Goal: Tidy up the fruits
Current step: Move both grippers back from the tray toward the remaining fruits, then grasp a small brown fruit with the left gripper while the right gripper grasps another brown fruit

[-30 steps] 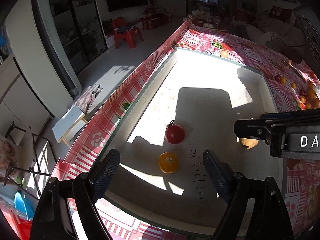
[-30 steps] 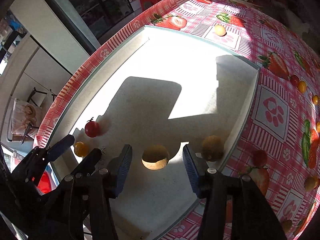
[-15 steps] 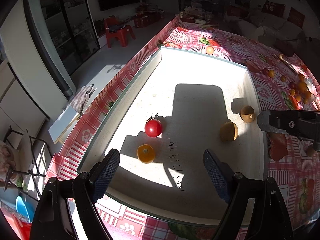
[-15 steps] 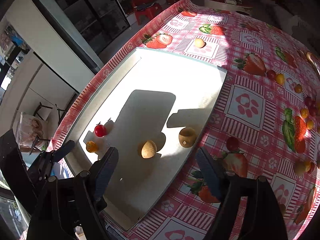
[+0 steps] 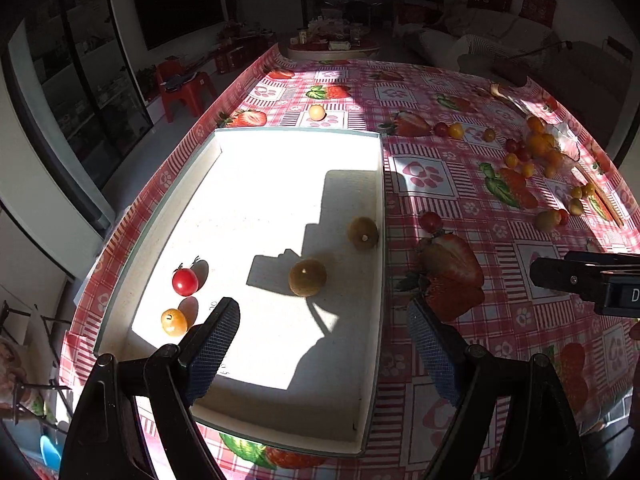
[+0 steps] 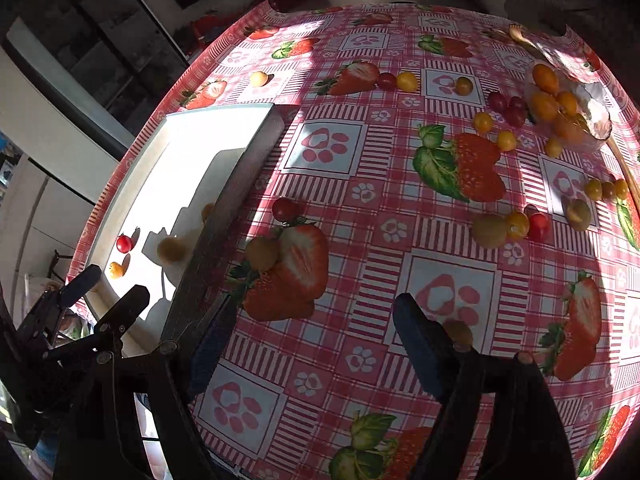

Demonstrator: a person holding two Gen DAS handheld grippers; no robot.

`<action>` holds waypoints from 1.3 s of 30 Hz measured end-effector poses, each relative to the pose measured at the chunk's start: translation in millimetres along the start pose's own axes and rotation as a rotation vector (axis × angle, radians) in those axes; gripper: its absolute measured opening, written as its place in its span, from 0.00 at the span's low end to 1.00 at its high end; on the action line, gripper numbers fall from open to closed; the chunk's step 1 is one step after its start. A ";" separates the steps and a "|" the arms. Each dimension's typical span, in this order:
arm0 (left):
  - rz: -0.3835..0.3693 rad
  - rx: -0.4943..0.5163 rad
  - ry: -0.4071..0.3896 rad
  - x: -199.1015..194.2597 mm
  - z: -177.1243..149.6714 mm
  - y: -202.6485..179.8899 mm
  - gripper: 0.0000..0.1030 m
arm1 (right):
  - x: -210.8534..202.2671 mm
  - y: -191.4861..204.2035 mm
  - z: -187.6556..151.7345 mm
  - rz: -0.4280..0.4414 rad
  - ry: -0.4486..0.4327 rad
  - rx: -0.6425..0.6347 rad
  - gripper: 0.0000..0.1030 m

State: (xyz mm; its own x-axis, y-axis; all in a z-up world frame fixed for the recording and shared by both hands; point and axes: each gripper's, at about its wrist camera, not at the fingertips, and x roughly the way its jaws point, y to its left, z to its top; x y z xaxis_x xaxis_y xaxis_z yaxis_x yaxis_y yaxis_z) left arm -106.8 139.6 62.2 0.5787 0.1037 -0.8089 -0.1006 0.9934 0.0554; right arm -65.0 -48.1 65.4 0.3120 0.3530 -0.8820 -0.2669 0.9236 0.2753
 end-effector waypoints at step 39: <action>-0.207 0.345 0.111 93.1 70.7 -218.7 0.70 | -6.7 -188.4 30.2 -0.235 -0.126 0.169 0.76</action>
State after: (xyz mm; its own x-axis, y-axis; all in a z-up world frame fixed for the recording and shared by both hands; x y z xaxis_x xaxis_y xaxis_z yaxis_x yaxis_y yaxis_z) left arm 26.3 -64.6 16.1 0.4659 -0.0868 -0.8806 0.2967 0.9529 0.0630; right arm 10.8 -219.9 31.0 0.4602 0.1332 -0.8777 -0.0219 0.9901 0.1388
